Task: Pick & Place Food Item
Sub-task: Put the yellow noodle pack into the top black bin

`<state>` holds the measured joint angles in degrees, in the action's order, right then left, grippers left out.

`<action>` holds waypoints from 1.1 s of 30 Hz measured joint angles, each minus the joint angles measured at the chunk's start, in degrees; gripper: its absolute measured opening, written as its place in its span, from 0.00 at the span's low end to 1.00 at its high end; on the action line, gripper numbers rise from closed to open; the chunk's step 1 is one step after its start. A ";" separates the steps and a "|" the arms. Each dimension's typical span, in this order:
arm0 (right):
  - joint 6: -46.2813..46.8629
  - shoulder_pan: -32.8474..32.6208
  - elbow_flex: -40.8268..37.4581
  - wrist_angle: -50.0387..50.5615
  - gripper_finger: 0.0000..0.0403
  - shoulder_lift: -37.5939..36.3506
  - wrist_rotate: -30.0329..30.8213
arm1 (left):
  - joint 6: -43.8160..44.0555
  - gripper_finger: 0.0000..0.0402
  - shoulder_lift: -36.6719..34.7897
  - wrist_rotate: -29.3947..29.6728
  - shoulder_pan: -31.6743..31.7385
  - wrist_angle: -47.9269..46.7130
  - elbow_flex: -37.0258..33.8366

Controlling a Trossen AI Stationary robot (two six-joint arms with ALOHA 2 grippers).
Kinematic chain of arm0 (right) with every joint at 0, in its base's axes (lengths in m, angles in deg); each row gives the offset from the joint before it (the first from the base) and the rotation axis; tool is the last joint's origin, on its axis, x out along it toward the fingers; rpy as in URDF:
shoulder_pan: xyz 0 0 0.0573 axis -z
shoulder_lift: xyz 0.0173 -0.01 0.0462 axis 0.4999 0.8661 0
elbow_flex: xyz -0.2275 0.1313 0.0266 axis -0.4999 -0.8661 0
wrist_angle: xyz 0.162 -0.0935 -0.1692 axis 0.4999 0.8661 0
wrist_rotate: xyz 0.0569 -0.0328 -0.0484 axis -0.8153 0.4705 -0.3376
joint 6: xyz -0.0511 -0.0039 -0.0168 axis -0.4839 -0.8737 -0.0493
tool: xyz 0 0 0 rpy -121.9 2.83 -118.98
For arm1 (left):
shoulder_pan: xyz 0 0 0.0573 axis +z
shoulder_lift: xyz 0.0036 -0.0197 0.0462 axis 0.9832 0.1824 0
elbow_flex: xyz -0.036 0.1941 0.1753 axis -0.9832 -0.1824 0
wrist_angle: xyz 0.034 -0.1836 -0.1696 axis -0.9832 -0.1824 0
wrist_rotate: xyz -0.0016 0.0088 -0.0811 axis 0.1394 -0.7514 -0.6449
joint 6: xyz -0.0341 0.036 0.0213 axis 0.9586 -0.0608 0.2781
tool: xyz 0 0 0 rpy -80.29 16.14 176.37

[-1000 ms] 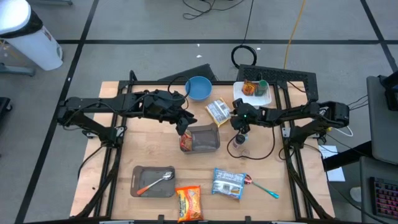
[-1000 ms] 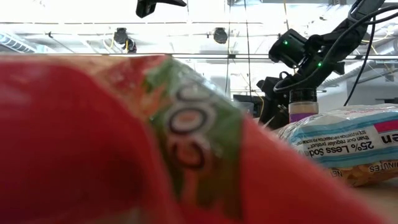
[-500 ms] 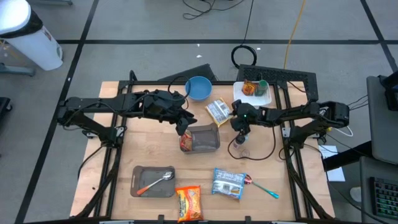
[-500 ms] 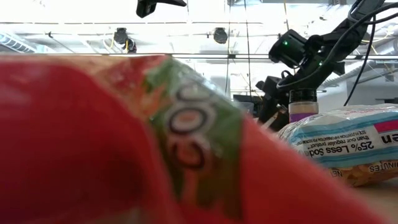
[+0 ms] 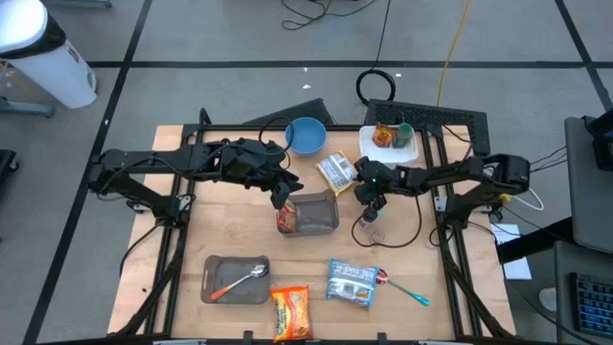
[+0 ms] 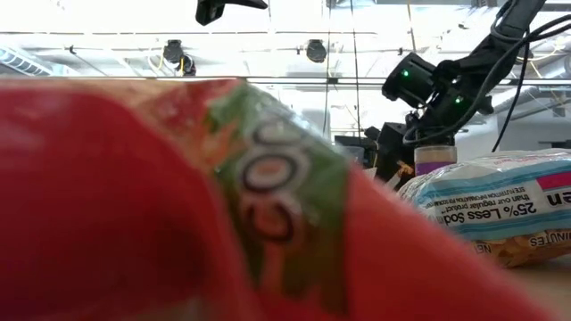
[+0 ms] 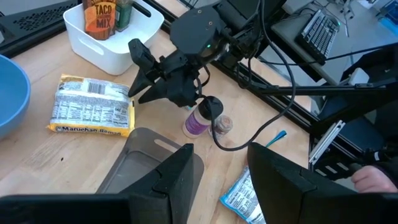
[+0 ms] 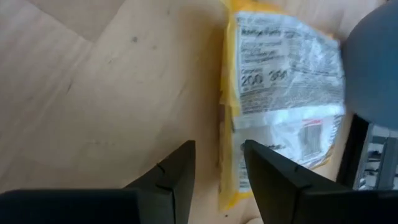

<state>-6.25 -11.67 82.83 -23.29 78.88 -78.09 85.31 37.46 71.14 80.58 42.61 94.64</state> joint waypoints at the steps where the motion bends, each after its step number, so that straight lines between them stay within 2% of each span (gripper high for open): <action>1: 0.18 0.12 0.00 0.09 0.32 0.25 0.03 | 0.13 0.39 0.00 -0.03 -0.02 -0.01 0.00; 5: 0.19 0.98 0.00 0.10 0.23 0.55 0.09 | 0.36 0.39 0.00 -0.07 -0.07 -0.02 -0.02; 10: 0.20 2.12 0.00 0.06 0.03 0.55 0.66 | 0.38 0.39 0.00 -1.02 -0.07 -0.02 -0.02; 20: 1.70 2.65 0.33 -0.17 0.00 -0.46 4.69 | 0.36 0.39 0.00 -1.11 -0.07 0.00 -0.02; 33: 2.74 2.61 4.07 5.08 0.00 -11.11 4.59 | -0.08 0.39 0.00 -1.11 -0.03 0.07 -0.02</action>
<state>-3.51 -9.06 86.89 -18.21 67.77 -73.50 85.23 37.46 70.03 80.55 42.68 94.62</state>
